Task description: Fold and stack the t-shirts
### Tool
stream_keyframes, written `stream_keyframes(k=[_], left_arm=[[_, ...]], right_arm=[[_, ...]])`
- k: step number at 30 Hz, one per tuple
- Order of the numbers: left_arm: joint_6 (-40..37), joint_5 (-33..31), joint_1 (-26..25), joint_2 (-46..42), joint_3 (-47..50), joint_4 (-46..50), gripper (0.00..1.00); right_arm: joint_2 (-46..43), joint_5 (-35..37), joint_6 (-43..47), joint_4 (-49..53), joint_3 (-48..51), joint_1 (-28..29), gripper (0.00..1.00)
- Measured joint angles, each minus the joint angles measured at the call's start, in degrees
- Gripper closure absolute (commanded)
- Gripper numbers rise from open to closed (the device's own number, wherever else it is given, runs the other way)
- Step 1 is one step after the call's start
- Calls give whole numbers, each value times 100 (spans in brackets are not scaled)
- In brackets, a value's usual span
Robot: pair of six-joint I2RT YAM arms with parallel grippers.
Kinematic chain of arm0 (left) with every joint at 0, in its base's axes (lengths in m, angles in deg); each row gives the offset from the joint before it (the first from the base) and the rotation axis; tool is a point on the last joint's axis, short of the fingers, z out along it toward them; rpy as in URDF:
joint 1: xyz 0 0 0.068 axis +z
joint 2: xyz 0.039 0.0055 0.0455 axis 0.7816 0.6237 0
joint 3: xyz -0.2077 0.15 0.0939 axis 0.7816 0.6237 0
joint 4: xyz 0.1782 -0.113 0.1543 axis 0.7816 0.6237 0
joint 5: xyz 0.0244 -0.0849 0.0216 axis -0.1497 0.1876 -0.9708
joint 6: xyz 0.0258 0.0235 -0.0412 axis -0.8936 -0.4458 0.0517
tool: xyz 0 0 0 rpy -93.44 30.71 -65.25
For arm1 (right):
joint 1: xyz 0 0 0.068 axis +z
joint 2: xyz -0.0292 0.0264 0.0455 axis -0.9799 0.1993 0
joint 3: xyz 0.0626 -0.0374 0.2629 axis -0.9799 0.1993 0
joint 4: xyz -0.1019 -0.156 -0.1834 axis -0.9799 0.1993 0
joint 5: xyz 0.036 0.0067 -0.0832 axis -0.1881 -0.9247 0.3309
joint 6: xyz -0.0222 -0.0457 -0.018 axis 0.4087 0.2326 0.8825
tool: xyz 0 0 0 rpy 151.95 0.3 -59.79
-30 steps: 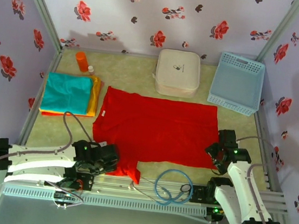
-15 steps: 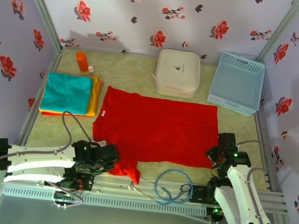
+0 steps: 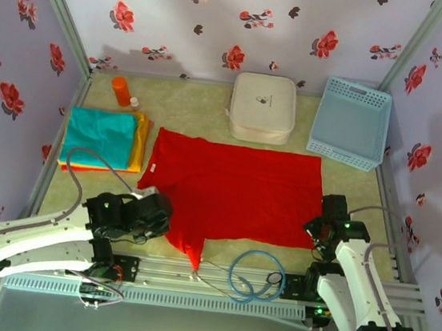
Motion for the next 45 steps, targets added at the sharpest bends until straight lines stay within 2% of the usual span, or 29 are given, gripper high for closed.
stream_keyframes(k=[11,14,16,19,23,28,30,36,39,42,45], left_arm=[[-1250,247,1668,393,-643,63,100],[-1620,411,1991,866,-835,-85,100],[-1878,503,2186,1226,-1029,-205,100],[-2247,643,2524,1661,-1261,-424,100],[-2697,879,3016,2282,-1532,-697,100],[-3296,1209,3451,3106,-1827,-916,58],[-3477,1281,3587,3233,-1873,-925,51],[-3912,1434,3952,2739,-1707,-837,50],[-3943,1539,4030,2013,-1189,-828,50],[-3915,1655,4035,1394,-450,-831,50],[-3825,1733,4035,1025,260,-789,50]], right_arm=[[98,-37,-17,-2,-85,0,26],[175,-173,-111,0,-83,0,34],[243,-308,-221,-4,-83,0,35],[345,-446,-321,-7,-83,0,33],[393,-553,-404,-31,-83,0,26],[352,-577,-424,-72,-83,0,22],[273,-601,-417,-83,-83,0,22],[-166,-745,-415,-125,-33,0,20],[-334,-778,-428,-133,66,0,21],[-363,-793,-472,-146,201,0,28],[-363,-782,-603,-129,275,0,31]])
